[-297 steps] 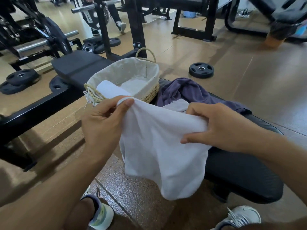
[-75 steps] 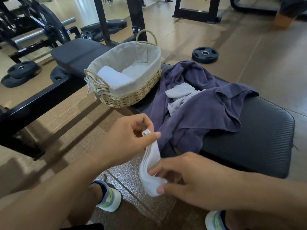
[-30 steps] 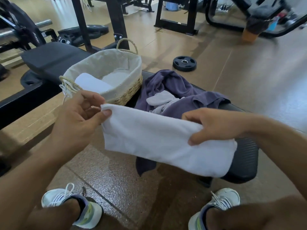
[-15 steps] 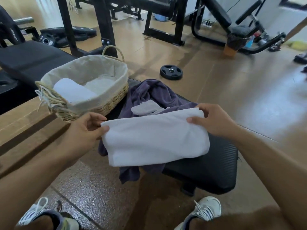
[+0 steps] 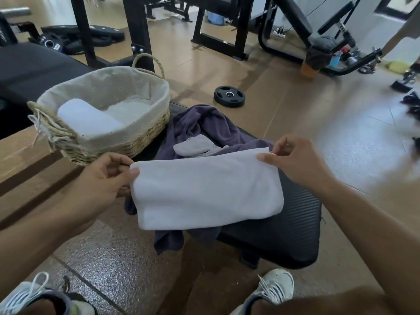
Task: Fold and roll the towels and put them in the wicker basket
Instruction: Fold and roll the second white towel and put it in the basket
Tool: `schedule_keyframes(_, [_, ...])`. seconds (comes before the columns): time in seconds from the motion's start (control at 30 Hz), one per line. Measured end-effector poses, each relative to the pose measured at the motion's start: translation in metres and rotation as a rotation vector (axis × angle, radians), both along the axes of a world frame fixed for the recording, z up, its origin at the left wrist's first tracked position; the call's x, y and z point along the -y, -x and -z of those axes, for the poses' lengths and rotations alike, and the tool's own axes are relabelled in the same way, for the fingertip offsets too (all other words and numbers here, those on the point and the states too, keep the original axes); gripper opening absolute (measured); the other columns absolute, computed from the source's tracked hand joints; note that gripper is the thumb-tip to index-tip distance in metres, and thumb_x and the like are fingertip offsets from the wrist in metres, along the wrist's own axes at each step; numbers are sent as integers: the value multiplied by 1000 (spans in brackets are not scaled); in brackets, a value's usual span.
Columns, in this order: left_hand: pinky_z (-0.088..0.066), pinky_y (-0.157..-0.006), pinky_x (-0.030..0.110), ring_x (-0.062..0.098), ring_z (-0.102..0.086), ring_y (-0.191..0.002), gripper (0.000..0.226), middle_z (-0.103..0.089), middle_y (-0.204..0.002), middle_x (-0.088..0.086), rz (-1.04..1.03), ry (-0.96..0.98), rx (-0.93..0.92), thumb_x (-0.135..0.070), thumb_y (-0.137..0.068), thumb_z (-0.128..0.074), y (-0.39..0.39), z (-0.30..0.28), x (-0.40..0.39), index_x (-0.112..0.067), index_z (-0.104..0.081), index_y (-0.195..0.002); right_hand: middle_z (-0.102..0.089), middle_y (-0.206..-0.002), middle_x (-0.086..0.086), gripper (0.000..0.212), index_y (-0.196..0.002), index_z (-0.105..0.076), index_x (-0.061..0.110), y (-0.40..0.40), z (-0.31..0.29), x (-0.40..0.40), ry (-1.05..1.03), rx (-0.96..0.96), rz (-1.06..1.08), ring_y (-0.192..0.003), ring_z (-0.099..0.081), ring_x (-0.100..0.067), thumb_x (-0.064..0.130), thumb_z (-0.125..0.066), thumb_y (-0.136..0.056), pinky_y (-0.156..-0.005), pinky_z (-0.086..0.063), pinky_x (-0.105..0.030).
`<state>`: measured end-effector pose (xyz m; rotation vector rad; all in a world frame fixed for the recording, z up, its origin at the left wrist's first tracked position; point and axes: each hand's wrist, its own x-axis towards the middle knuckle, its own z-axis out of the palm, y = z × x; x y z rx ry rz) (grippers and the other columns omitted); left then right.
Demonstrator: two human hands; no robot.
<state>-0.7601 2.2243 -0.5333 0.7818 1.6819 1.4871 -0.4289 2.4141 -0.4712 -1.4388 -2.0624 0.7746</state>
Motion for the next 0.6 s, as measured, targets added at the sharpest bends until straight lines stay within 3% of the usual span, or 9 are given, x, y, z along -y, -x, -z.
schedule_keyframes(0.1, [-54, -73, 37, 16, -61, -76, 13, -66, -74, -10, -4, -14, 12, -8, -94, -65, 1, 1, 0, -19, -59, -94, -76, -78, 4, 34, -74, -67, 23, -3, 1, -1, 49, 26, -1, -79, -74, -18, 48, -88, -68, -82, -61, -48])
schedule_keyframes(0.3, [-51, -81, 44, 22, -59, -80, 12, -65, -80, -3, 48, 19, 53, -6, -94, -64, 4, -2, -1, -16, -59, -91, -78, -89, 10, 8, -84, -78, 27, -3, -1, 2, 160, 68, -77, -88, -73, -10, 34, -82, -82, -92, -58, -39])
schedule_keyframes(0.37, [-51, -82, 45, 22, -60, -80, 12, -64, -83, -1, 54, 30, 42, -6, -95, -64, 5, -2, -1, -17, -60, -92, -78, -93, 7, 6, -90, -78, 24, -2, -2, 4, 237, -27, -87, -92, -74, -13, 29, -78, -87, -93, -58, -38])
schedule_keyframes(0.47, [-52, -81, 45, 22, -60, -79, 12, -64, -85, 2, 52, 52, 36, -5, -96, -63, 4, -2, -2, -16, -61, -93, -78, -102, -2, 13, -99, -77, 16, -1, -3, 3, 353, -170, -104, -102, -72, -29, 25, -75, -90, -98, -57, -47])
schedule_keyframes(0.6, [-54, -75, 40, 20, -59, -70, 14, -62, -82, 2, 43, 97, 70, -4, -95, -64, 4, -4, -4, -17, -61, -92, -76, -107, -16, 11, -94, -78, 14, 2, 3, -2, 420, -254, -47, -92, -67, -27, 23, -77, -88, -96, -54, -52])
